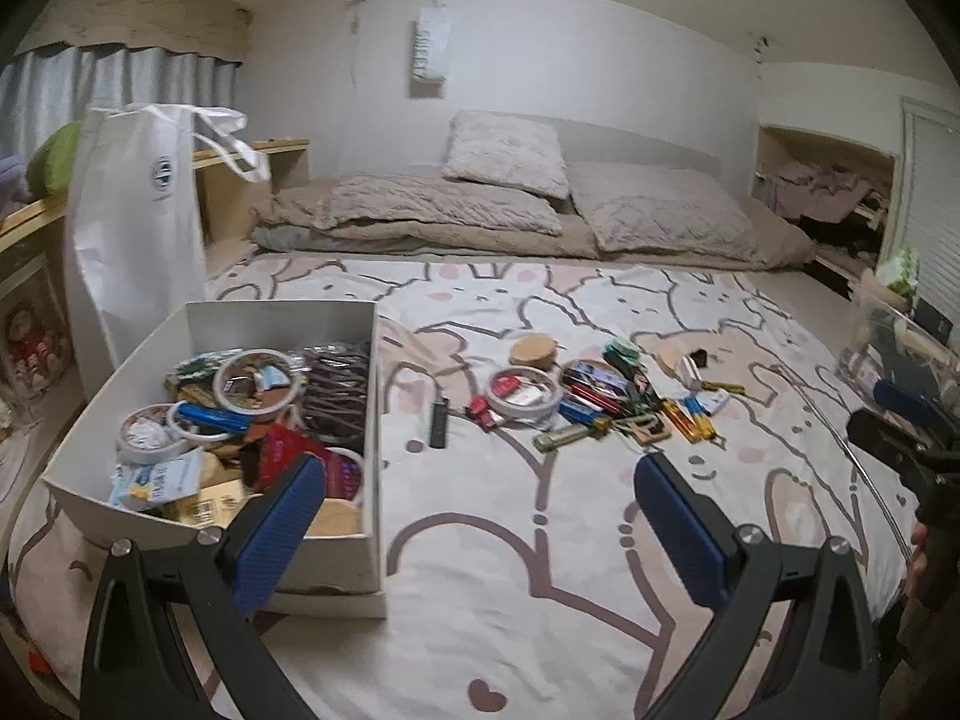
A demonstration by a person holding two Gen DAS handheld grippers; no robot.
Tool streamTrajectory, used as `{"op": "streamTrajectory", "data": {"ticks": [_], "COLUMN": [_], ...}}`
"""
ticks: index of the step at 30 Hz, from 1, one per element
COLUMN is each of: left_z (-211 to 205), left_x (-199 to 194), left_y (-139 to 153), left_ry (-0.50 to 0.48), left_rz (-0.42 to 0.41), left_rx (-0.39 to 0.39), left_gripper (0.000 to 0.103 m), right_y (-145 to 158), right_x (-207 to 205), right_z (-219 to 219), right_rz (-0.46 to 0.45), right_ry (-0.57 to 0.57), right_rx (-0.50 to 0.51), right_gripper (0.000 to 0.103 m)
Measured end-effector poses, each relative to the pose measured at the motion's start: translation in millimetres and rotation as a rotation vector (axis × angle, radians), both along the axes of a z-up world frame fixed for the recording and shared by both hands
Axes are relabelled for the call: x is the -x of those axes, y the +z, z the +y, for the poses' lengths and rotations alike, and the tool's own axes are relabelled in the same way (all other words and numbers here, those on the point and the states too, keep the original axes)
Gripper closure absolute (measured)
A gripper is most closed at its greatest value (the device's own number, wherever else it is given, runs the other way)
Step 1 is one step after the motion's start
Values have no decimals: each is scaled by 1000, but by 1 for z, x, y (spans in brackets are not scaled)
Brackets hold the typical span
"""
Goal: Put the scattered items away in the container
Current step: 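Withdraw both open tools from the box back over the bed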
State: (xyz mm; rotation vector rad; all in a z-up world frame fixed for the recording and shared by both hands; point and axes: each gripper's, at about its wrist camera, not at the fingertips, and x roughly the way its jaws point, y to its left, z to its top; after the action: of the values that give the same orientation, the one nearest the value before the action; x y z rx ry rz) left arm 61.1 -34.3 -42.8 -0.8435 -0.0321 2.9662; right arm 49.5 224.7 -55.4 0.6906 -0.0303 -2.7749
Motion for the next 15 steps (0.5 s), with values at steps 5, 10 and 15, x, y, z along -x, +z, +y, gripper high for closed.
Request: {"op": "streamTrajectory", "data": {"ticks": [5,10,15], "left_z": [17,36,58], "left_x": [9,20,38], "left_y": [-10,-24,-35], "left_ry": [-37,-83,-133], "left_rz": [-22,-62,-91], "left_rx": [5,7,20], "left_gripper": [0,0,0], "right_y": [-10,-24,-40], "right_x": [8,19,29], "right_z": [6,14,22], "right_rz": [-29,-68,-110], "right_ry": [-17,-45,-81], "right_rx": [-5,-22,-34], "right_gripper": [0,0,0]}}
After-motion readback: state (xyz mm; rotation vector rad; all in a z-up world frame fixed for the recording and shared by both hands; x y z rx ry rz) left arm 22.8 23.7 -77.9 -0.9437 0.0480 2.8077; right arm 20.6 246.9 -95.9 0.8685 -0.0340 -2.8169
